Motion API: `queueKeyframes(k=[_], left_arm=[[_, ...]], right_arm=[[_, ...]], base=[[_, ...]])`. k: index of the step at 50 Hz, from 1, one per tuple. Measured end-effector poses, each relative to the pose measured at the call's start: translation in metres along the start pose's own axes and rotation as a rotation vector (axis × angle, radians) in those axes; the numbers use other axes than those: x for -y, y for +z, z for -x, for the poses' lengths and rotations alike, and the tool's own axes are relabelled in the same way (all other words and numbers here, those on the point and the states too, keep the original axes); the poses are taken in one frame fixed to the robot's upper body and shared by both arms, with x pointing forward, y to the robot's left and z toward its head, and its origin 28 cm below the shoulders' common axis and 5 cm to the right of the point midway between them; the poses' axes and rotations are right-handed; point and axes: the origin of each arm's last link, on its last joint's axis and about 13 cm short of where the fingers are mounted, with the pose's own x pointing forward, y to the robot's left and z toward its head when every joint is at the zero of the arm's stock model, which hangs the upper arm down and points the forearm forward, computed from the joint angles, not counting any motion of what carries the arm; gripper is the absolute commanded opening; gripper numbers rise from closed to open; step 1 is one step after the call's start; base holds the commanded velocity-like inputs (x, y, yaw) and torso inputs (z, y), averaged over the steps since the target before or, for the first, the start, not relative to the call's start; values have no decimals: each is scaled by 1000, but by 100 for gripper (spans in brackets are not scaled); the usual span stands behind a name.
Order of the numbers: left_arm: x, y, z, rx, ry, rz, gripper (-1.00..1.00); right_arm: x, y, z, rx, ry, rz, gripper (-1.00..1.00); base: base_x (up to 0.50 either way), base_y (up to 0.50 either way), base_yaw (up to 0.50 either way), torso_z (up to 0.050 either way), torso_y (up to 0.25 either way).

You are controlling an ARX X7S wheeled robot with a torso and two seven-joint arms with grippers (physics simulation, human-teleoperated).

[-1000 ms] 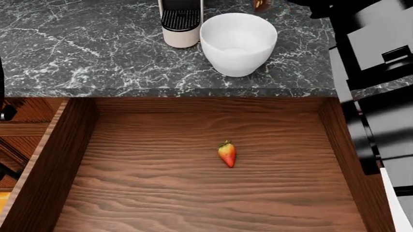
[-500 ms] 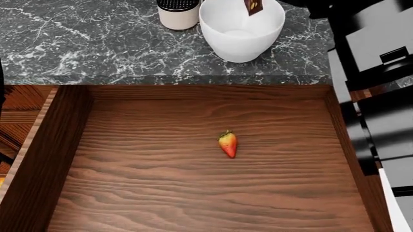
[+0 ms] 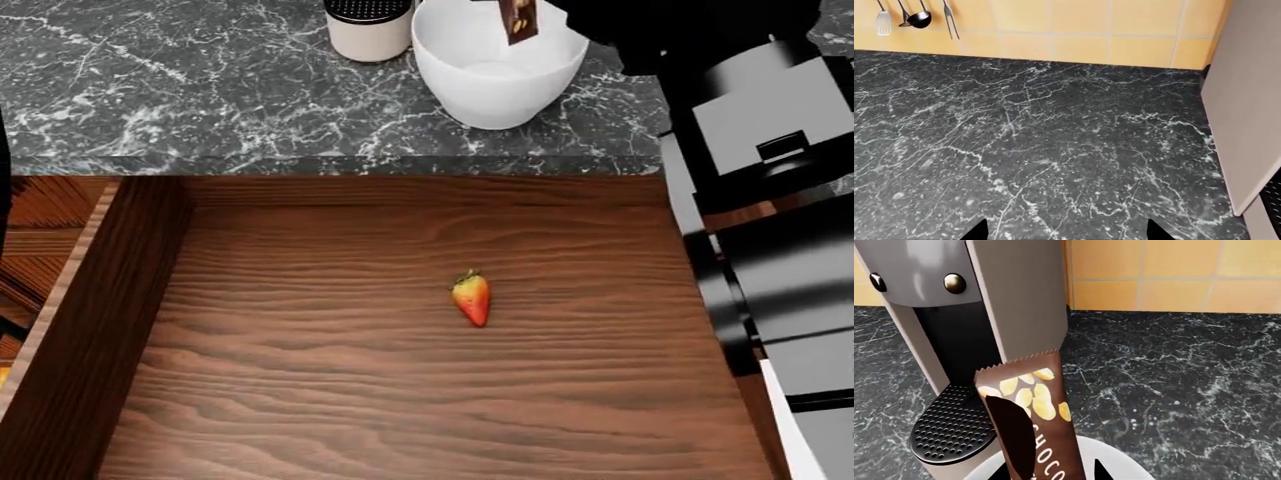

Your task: Place the bar in the bowl and close the drawer.

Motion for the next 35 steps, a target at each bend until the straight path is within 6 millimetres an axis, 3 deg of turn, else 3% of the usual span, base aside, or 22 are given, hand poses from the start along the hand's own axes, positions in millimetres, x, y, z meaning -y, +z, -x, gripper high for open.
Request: queueKeyframes(k=[1,21,35], left_arm=[[0,0,0,0,0,0,100],[-2,-1,0,1,11,0,100],[1,4,3,-6,-14,-3,100]], right_arm=[[0,0,0,1,-2,-2,100],[0,4,1,17,-21,7,100],[5,26,11,16,-57,51,100]], base=[[0,0,0,0,0],[0,0,0,0,0],[0,0,0,-3,249]])
